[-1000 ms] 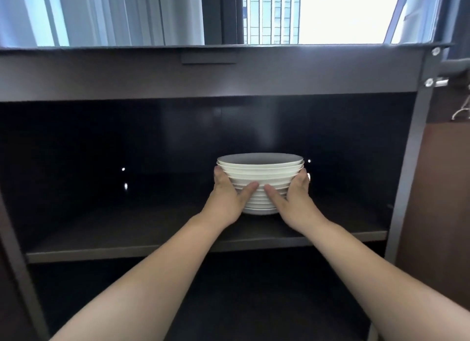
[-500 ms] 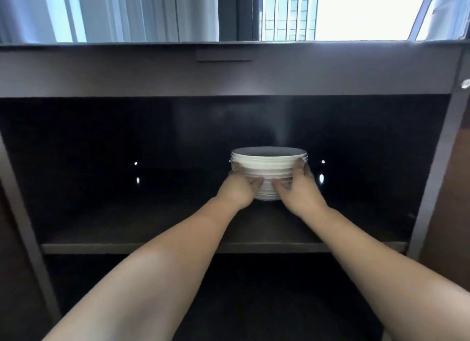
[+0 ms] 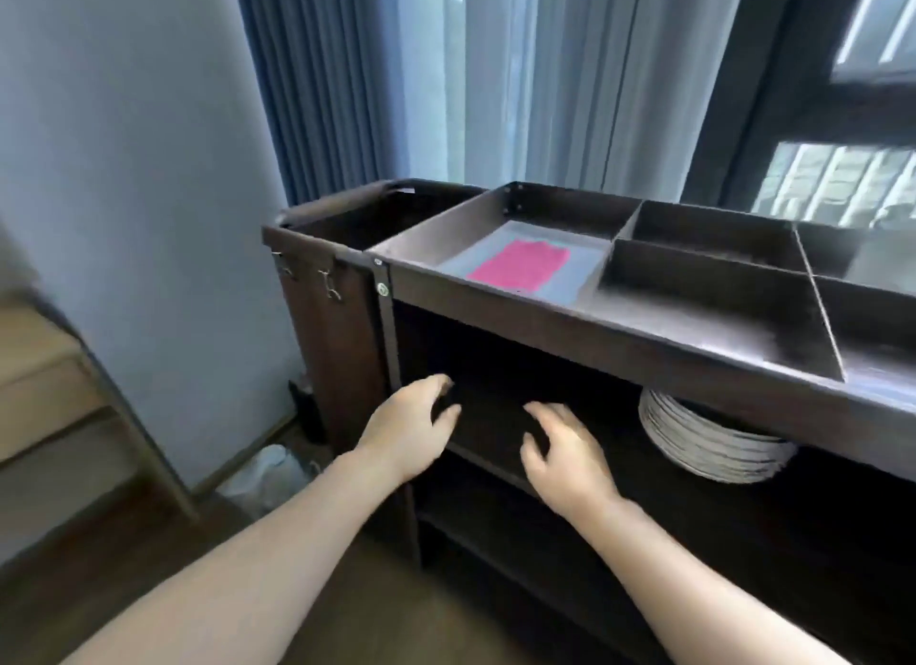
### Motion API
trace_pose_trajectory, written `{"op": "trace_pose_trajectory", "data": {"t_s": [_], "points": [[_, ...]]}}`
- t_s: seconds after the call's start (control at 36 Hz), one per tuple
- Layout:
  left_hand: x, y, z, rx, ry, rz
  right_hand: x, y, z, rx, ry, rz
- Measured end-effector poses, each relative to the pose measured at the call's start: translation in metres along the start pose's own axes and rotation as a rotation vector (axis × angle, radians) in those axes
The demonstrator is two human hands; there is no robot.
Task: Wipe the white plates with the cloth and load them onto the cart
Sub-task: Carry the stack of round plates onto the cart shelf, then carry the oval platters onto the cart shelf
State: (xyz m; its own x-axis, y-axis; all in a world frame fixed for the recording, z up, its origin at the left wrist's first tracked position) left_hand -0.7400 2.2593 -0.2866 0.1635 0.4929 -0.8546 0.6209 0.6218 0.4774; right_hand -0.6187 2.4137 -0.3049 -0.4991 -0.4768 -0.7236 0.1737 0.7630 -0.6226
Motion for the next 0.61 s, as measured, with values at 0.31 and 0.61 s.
{"op": "trace_pose_trajectory", "data": {"t_s": [0.31,0.61], "points": [[-0.252,-0.050,0.161,-0.446,0.244,-0.153,-0.012,-0.249,-0.002,-0.372,-0.309,-0.075],[-0.411,-0.150,0.370,-0.816,0.516,-0.268,0.072,-0.481,0.051,-0.708,-0.480,-0.249]]}}
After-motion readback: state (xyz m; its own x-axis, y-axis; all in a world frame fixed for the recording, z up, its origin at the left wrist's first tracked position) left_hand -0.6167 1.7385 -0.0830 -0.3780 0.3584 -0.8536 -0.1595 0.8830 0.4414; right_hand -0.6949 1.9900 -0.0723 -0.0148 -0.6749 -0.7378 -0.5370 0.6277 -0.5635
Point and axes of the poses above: each hand's wrist, its own z-axis away from the middle knuckle, its own x-axis out of the palm, y = z × x, the point moved 8 cm from there along -z, towards the middle knuckle, and after that the axes turned 4 degrees about -z, right-handed, at the moved point
